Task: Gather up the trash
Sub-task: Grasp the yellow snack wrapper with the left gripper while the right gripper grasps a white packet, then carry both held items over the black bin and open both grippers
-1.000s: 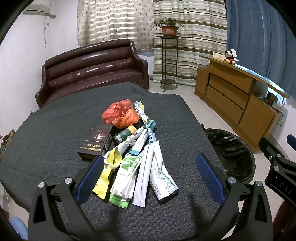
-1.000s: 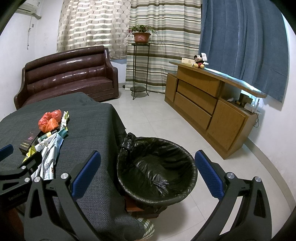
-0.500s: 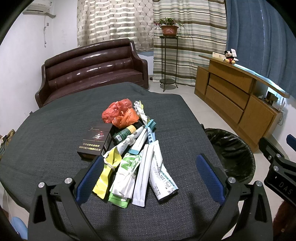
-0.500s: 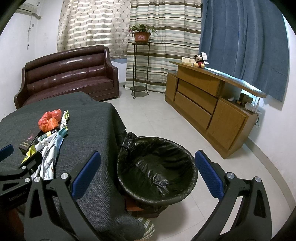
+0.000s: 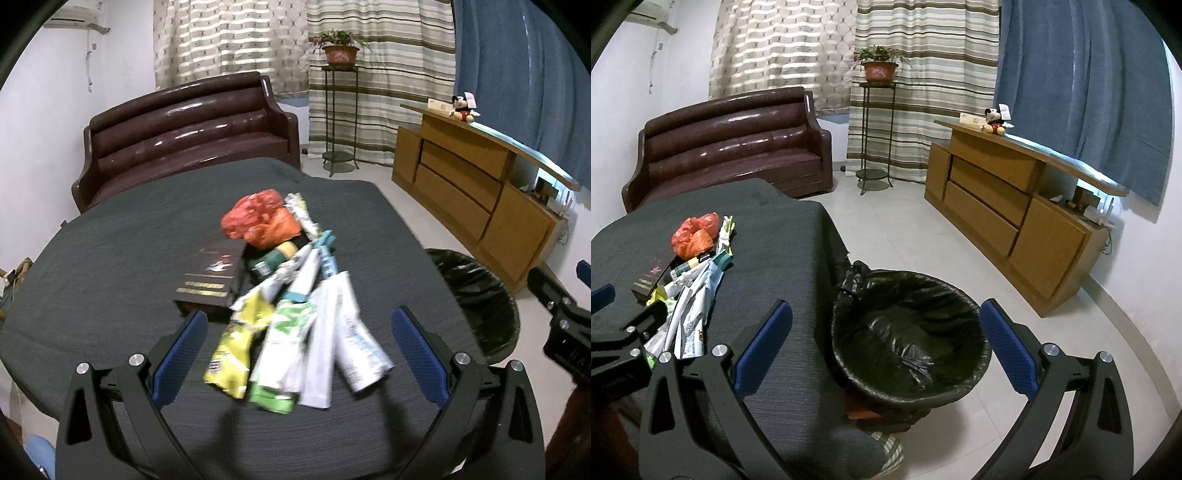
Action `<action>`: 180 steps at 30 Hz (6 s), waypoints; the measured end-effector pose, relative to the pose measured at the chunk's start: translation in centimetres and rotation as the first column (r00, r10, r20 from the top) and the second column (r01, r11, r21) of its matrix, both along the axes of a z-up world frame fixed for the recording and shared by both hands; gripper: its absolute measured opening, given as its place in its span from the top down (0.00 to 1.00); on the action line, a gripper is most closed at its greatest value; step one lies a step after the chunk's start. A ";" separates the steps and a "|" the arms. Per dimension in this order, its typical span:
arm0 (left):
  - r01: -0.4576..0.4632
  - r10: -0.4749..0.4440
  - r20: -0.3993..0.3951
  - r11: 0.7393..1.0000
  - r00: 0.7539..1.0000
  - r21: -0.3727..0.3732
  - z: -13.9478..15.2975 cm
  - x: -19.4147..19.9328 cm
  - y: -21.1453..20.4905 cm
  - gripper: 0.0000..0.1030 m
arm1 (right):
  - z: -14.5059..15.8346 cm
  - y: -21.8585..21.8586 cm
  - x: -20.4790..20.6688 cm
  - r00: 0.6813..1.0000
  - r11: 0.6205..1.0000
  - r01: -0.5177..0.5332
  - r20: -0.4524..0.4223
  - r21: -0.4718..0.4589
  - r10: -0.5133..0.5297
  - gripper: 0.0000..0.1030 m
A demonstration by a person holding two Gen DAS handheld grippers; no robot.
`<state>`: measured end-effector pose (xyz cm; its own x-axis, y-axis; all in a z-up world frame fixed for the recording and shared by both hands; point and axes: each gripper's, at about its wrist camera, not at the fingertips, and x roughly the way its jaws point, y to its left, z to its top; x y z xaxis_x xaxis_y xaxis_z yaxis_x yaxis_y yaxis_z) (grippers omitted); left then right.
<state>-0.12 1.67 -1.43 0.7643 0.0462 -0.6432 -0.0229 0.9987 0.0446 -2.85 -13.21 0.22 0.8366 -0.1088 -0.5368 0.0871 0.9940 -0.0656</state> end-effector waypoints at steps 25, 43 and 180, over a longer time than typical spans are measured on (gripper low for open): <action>-0.016 0.016 -0.084 1.000 0.996 -0.001 -2.4 -0.3 7.5 0.18 | -2.4 9.8 2.2 0.964 0.975 -0.221 -0.148 0.005 0.219 0.32; 0.099 -0.113 -0.140 0.990 0.984 -0.103 -3.4 1.7 7.0 0.69 | -3.6 9.4 3.5 0.963 0.978 -0.206 -0.176 0.019 0.206 0.32; 0.144 -0.144 -0.024 0.989 0.989 0.017 2.0 7.6 -4.0 0.36 | -2.5 -2.8 7.5 0.995 0.991 0.055 -0.087 0.125 -0.044 0.30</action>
<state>7.46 -2.35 0.59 0.7490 -0.0511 -0.6606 0.1222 0.9906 0.0619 4.62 -15.98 -2.26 0.7834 -0.0754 -0.6170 0.1362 0.9893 0.0520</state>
